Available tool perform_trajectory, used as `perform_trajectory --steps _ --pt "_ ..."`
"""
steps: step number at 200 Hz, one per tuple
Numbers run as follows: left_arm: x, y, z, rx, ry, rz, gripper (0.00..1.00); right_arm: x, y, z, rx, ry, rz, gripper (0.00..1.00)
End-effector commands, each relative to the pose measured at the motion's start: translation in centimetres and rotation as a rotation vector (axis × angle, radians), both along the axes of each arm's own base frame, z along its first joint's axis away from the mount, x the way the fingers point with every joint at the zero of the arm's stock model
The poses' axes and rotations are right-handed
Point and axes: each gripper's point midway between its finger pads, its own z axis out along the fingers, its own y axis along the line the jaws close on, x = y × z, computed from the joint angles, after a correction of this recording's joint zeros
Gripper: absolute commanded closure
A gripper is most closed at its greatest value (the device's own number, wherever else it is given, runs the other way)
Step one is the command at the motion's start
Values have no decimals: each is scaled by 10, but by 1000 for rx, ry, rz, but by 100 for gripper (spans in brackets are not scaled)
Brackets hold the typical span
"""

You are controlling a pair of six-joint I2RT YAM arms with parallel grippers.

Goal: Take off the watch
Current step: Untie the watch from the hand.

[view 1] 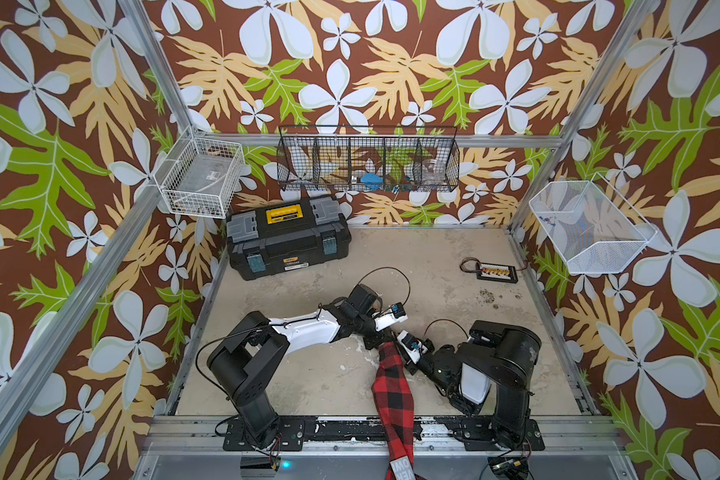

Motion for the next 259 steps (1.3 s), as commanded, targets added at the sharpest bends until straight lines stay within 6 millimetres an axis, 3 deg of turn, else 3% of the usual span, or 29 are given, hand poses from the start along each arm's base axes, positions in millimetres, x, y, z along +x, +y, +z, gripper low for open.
perform_trajectory --steps 1,30,75,148,259 --pt "-26 3 -12 17 119 -56 84 3 5 37 115 -99 4 74" --pt "-27 2 -12 16 130 -64 84 10 2 42 126 -114 -40 80" --pt "-24 7 -11 37 106 -50 84 16 -9 36 123 -95 -114 100" --pt "-17 22 -6 79 32 8 83 20 -25 23 104 -61 -194 100" --pt "-17 45 0 105 -14 82 82 23 -29 15 85 -45 -223 100"
